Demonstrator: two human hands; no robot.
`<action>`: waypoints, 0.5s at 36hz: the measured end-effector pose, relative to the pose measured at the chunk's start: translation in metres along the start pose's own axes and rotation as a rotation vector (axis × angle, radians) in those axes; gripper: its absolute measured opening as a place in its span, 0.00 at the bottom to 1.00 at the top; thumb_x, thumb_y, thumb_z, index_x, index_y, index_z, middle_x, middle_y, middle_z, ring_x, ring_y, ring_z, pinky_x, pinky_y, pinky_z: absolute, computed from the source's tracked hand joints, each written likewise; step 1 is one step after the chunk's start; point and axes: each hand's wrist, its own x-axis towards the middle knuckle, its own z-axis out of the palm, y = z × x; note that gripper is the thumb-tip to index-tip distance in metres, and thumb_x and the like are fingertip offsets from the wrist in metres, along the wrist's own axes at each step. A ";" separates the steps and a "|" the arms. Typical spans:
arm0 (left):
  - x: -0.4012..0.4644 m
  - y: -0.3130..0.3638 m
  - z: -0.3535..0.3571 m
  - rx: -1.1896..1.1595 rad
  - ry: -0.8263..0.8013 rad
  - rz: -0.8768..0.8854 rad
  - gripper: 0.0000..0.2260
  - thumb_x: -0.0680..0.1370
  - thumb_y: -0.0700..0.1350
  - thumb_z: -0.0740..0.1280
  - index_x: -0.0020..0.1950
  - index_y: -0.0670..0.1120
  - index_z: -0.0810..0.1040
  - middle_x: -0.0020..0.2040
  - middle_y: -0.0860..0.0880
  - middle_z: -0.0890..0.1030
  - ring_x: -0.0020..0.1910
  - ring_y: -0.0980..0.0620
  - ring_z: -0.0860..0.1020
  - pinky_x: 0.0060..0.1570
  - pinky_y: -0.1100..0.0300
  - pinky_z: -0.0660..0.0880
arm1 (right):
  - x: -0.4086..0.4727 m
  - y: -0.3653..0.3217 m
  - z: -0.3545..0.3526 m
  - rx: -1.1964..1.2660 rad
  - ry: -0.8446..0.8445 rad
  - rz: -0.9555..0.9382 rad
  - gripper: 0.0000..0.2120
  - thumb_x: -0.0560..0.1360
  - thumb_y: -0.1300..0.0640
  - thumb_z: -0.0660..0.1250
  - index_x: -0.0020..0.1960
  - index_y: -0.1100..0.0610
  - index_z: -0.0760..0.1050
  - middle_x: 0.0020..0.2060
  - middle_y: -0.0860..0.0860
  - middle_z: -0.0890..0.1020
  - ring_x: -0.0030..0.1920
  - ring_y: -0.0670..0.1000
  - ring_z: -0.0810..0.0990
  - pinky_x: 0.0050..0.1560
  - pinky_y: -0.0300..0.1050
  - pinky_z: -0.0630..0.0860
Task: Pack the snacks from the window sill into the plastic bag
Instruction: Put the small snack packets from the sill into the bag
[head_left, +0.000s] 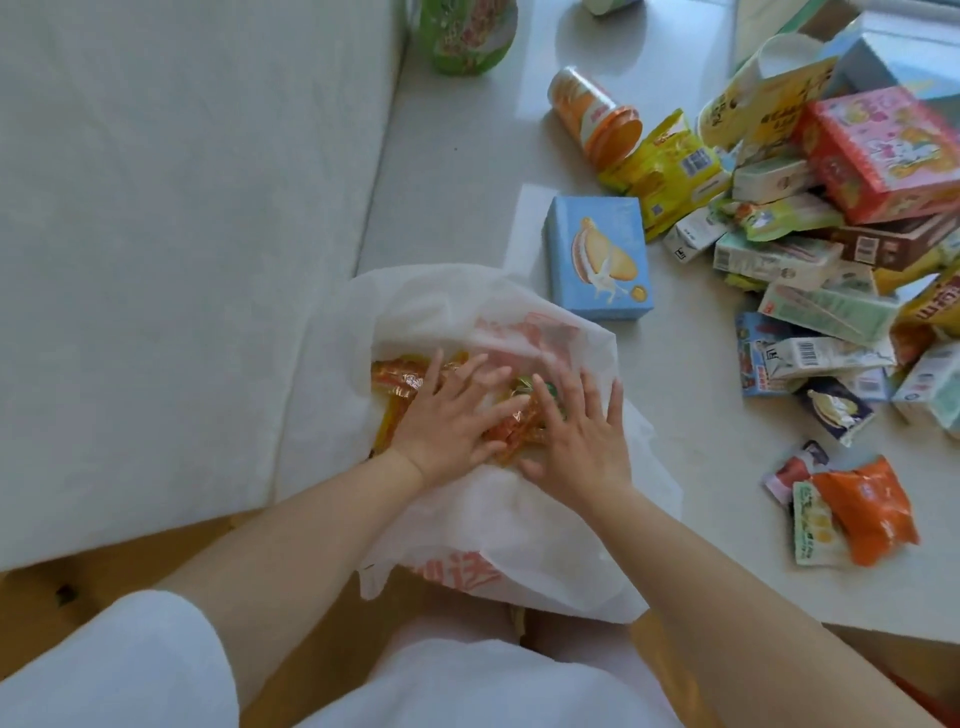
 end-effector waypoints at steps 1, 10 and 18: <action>0.003 0.003 -0.003 0.013 -0.110 0.051 0.27 0.75 0.65 0.52 0.74 0.61 0.59 0.76 0.50 0.58 0.76 0.42 0.51 0.69 0.31 0.46 | -0.004 0.004 0.003 -0.031 -0.039 0.039 0.48 0.67 0.30 0.58 0.78 0.52 0.46 0.76 0.59 0.50 0.76 0.63 0.46 0.68 0.64 0.32; 0.032 0.013 -0.004 0.069 -0.546 -0.085 0.34 0.75 0.68 0.56 0.73 0.67 0.38 0.79 0.49 0.41 0.75 0.33 0.42 0.63 0.23 0.43 | -0.038 0.052 0.013 -0.360 -0.401 0.129 0.40 0.78 0.45 0.55 0.75 0.55 0.29 0.75 0.58 0.33 0.74 0.64 0.32 0.68 0.67 0.32; 0.043 0.042 -0.020 0.086 -0.288 0.082 0.25 0.76 0.64 0.55 0.71 0.57 0.67 0.70 0.46 0.69 0.70 0.41 0.65 0.66 0.32 0.56 | -0.049 0.090 0.007 -0.122 -0.286 0.050 0.35 0.77 0.47 0.59 0.78 0.51 0.46 0.77 0.51 0.48 0.77 0.57 0.40 0.71 0.60 0.32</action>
